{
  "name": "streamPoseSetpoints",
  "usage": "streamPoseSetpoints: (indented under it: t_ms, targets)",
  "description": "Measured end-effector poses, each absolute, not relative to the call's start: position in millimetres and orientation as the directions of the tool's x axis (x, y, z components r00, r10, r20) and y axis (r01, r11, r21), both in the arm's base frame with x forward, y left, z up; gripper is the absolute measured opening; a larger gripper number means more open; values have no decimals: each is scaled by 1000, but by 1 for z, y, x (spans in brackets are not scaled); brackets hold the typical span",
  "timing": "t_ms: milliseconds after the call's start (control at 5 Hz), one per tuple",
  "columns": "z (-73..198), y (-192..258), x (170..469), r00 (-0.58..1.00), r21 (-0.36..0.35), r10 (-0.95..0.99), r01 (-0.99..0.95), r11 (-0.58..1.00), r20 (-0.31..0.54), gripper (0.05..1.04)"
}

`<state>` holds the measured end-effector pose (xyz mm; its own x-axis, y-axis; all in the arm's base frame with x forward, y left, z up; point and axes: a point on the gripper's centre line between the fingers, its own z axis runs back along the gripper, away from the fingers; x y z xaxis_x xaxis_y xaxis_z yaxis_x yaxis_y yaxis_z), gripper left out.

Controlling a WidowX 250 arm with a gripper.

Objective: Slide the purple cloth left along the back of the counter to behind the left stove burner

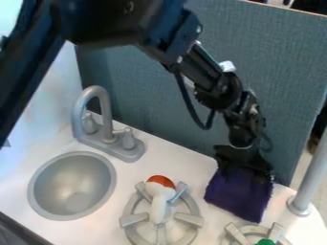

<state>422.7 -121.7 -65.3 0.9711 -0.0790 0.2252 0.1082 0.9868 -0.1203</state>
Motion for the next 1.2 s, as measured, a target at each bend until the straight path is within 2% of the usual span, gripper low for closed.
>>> streamPoseSetpoints:
  t_ms: [200,800,1200]
  targets:
    - [-67,-123,427,973,-112,-71,97,989,218,1000]
    - [-102,-113,428,992,-18,-42,45,999,121,1000]
    - [-105,-105,431,994,22,-27,25,999,107,1000]
